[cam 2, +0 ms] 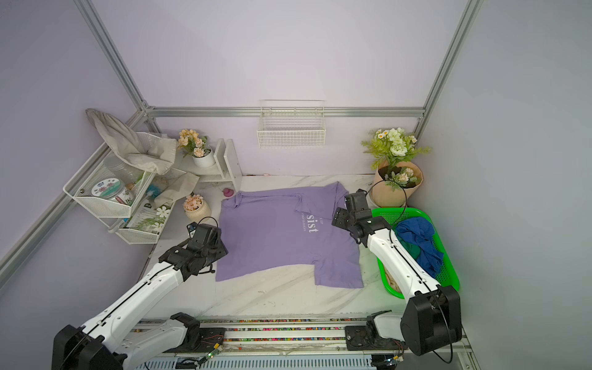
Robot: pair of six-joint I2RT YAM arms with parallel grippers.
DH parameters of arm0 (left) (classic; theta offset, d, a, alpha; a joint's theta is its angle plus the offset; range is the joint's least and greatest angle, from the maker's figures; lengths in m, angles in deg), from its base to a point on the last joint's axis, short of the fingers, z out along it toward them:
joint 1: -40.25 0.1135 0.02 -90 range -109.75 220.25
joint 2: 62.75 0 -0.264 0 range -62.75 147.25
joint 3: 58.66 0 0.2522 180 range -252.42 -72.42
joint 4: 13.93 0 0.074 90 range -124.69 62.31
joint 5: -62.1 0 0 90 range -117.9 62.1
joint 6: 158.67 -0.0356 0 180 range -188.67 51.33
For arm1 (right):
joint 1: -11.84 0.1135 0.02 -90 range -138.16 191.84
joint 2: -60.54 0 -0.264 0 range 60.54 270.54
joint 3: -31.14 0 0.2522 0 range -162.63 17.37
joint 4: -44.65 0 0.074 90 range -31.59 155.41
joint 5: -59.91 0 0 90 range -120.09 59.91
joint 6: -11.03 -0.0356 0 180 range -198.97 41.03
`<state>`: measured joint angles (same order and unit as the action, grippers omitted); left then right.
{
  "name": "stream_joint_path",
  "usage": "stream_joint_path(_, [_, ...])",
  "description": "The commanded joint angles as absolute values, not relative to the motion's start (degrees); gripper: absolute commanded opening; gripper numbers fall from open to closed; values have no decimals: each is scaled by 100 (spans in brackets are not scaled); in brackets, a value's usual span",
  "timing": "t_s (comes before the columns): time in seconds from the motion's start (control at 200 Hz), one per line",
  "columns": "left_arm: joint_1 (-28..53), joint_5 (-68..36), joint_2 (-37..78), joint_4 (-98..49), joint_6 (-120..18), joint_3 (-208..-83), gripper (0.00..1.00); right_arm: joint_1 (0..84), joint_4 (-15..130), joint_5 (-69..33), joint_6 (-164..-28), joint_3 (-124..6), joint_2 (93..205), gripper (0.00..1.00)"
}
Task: Fold and stack t-shirts
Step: Fold the T-shirt.
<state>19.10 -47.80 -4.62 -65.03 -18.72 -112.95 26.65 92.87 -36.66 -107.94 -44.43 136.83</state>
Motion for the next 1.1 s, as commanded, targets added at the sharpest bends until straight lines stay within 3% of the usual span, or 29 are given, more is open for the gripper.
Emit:
stream_joint_path(0.0, [1889,-4261,-819,-6552,-1612,-10438,67,2749,9699,-3562,-10861,-4612,13852,81])
stream_joint_path(0.185, [1889,-4043,-1089,-5979,-1486,-9721,67,2766,10094,-3675,-10864,-5011,14358,81])
stream_joint_path(0.43, [1893,-3615,-576,-5059,-1104,-9433,66,2766,10231,-3317,-10942,-5224,14800,80])
stream_joint_path(0.665, [1889,-3606,-728,-5195,-871,-9354,65,2766,10263,-3282,-10953,-5248,14843,80])
stream_joint_path(0.95, [1889,-3840,-1598,-6434,-821,-9531,65,2766,10339,-3254,-10955,-5322,15193,79])
stream_joint_path(1.095, [1891,-3779,-1606,-6190,-734,-9255,65,2768,10377,-3281,-10938,-5344,15230,79])
